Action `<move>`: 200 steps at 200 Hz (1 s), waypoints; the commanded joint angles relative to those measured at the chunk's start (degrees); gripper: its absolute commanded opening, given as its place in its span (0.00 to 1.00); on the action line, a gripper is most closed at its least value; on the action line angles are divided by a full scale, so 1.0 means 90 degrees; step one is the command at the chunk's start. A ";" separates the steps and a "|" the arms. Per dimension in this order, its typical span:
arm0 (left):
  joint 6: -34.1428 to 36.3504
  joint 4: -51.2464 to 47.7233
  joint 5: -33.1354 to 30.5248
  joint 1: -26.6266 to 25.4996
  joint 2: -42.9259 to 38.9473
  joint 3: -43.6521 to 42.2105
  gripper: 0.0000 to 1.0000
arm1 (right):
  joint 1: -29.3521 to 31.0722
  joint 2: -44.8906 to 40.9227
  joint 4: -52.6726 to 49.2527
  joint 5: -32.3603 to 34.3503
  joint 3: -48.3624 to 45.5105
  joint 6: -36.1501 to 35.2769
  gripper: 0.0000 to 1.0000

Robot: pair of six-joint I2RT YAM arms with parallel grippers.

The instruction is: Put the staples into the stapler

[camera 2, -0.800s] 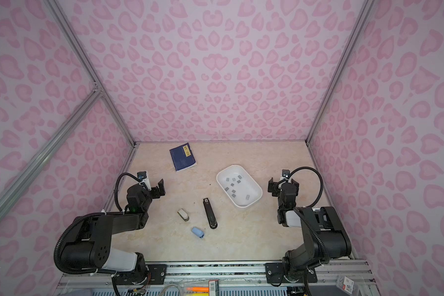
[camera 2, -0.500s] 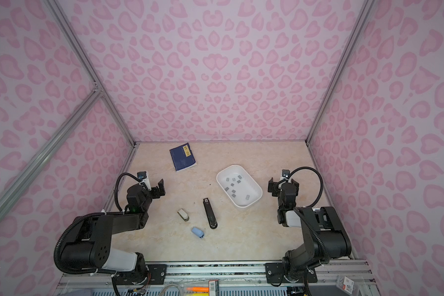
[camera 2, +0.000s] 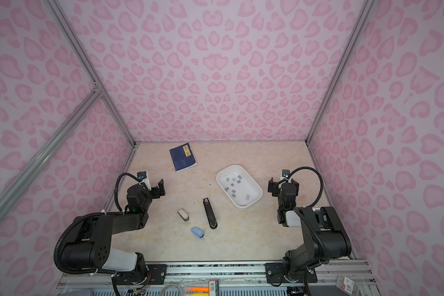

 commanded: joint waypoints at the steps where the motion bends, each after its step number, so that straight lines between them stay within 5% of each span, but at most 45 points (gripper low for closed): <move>1: -0.0003 0.0258 -0.0007 -0.0001 0.0021 0.0045 0.97 | 0.0000 0.0018 0.0062 0.0058 0.0006 0.0009 0.98; 104: 0.0016 -0.0086 -0.0003 -0.0007 -0.0194 0.0175 0.97 | 0.0019 -0.0041 0.0256 -0.0037 0.0006 -0.0091 0.98; 128: -0.0491 -0.2577 -0.0499 -0.0023 -0.0879 0.1239 0.97 | 0.0162 -0.0743 -0.2187 0.0618 0.0899 0.0141 0.98; 164: -0.0930 -0.2773 0.0178 -0.0046 -0.1984 0.1092 0.97 | 0.0117 -0.1344 -0.5387 0.0879 0.2383 0.1742 0.98; 173: -0.1014 -0.2880 0.0463 -0.0044 -0.2257 0.1102 0.97 | 0.0170 -0.1559 -0.5471 0.0894 0.2422 0.1838 0.98; 200: -0.1638 -0.3128 0.1264 -0.0062 -0.2873 0.1116 0.97 | 0.0298 -0.2935 -0.4570 -0.1208 0.1723 0.2006 0.98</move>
